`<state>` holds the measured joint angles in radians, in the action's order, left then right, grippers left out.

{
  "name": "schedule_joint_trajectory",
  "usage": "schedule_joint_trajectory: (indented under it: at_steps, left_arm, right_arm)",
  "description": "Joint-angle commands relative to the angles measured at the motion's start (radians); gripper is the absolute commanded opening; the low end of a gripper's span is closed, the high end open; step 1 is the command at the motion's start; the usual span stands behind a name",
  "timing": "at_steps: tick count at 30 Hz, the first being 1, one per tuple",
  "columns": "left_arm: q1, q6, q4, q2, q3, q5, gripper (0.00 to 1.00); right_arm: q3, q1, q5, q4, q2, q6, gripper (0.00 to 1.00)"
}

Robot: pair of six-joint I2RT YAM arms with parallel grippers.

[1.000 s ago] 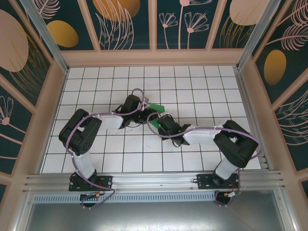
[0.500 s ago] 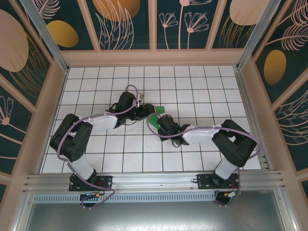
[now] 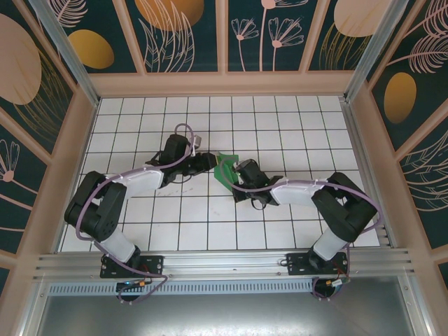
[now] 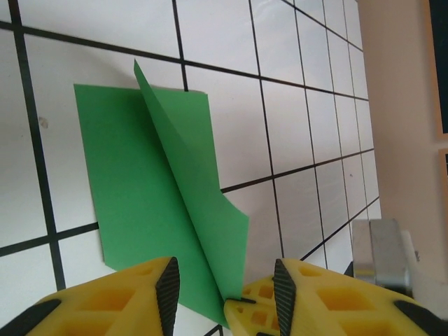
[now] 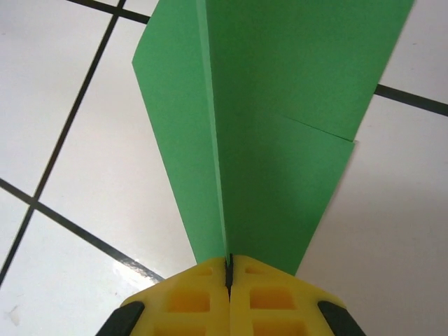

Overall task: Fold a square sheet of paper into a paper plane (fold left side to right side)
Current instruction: Fourth fold the wing at the center of the table.

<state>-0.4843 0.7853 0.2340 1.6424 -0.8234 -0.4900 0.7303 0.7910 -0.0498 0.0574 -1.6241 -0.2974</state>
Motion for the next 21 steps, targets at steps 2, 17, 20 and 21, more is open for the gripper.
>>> schedule_joint_trajectory:
  at_steps: [2,17,20,21]
  left_arm:
    - [-0.021,-0.024,0.032,0.052,0.004,-0.040,0.42]
    - [-0.089,-0.012,0.054,0.216,-0.092,-0.048,0.43]
    - [-0.094,-0.006,0.054,0.236,-0.103,-0.042,0.43]
    - [-0.095,-0.004,0.053,0.243,-0.105,-0.040,0.43]
  right_arm:
    - [-0.018,-0.036,-0.154,0.044,0.038,-0.015,0.04]
    - [-0.071,-0.112,-0.325,0.117,0.027,-0.055,0.03]
    - [-0.078,-0.121,-0.346,0.131,0.022,-0.061,0.03]
    - [-0.080,-0.126,-0.354,0.135,0.018,-0.064,0.03]
